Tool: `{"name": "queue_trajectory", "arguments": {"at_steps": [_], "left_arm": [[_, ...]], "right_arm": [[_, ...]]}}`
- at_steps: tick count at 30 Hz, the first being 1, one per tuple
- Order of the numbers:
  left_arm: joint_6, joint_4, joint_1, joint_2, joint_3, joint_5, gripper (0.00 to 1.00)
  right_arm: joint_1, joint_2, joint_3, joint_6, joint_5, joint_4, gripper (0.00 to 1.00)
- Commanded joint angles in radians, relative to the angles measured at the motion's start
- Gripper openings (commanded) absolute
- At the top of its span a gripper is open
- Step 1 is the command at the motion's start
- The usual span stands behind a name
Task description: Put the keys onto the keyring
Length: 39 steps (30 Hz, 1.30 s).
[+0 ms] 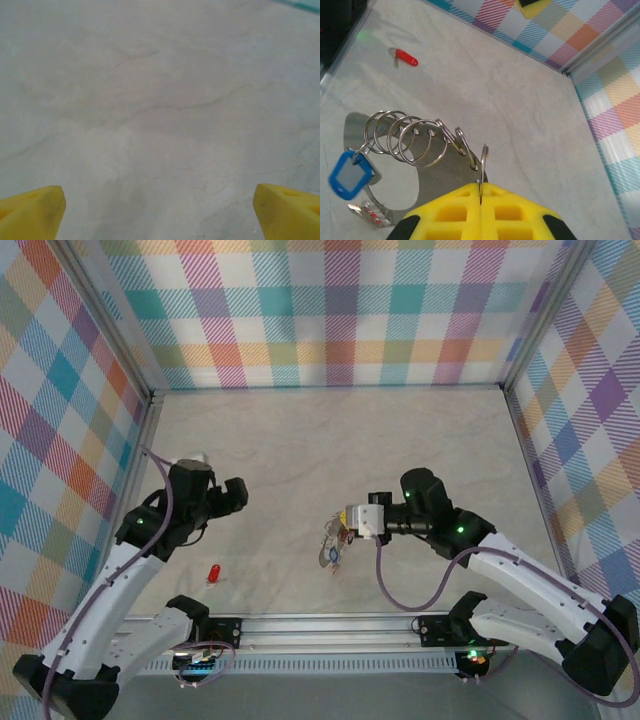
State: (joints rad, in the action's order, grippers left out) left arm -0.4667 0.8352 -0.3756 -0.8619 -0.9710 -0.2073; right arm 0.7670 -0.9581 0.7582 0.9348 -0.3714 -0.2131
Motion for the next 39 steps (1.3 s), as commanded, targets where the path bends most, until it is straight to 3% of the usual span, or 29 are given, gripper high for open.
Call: {"name": "queue_trajectory", "arguments": {"at_steps": [1,6,11,16,22,28,33,39], "left_arm": [[-0.151,0.117,0.100,-0.009,0.048,0.134,0.96],[-0.200,0.185,0.252,-0.041,0.124,0.252,0.97],[-0.253,0.160,0.341,-0.029,0.203,0.360,0.97],[-0.353,0.223,0.375,-0.089,0.233,0.302,0.90],[-0.338,0.308,0.380,-0.258,0.197,0.230,0.89],[-0.338,0.315,0.380,-0.271,0.192,0.187,0.88],[-0.376,0.356,0.380,-0.346,0.190,0.094,0.75],[-0.416,0.308,0.380,-0.433,0.191,0.130,0.69]], "right_arm": [[0.032,0.010,-0.027,0.190,0.041,0.064,0.00],[0.043,-0.005,-0.063,0.257,0.057,0.161,0.00],[0.043,-0.048,-0.066,0.262,0.080,0.256,0.00],[0.042,-0.100,-0.066,0.314,0.070,0.308,0.00],[0.036,-0.154,-0.049,0.365,0.059,0.313,0.00],[0.026,-0.185,-0.030,0.355,0.051,0.291,0.00],[0.026,-0.179,-0.019,0.349,0.052,0.283,0.00],[0.026,-0.141,-0.020,0.328,0.042,0.270,0.00]]}}
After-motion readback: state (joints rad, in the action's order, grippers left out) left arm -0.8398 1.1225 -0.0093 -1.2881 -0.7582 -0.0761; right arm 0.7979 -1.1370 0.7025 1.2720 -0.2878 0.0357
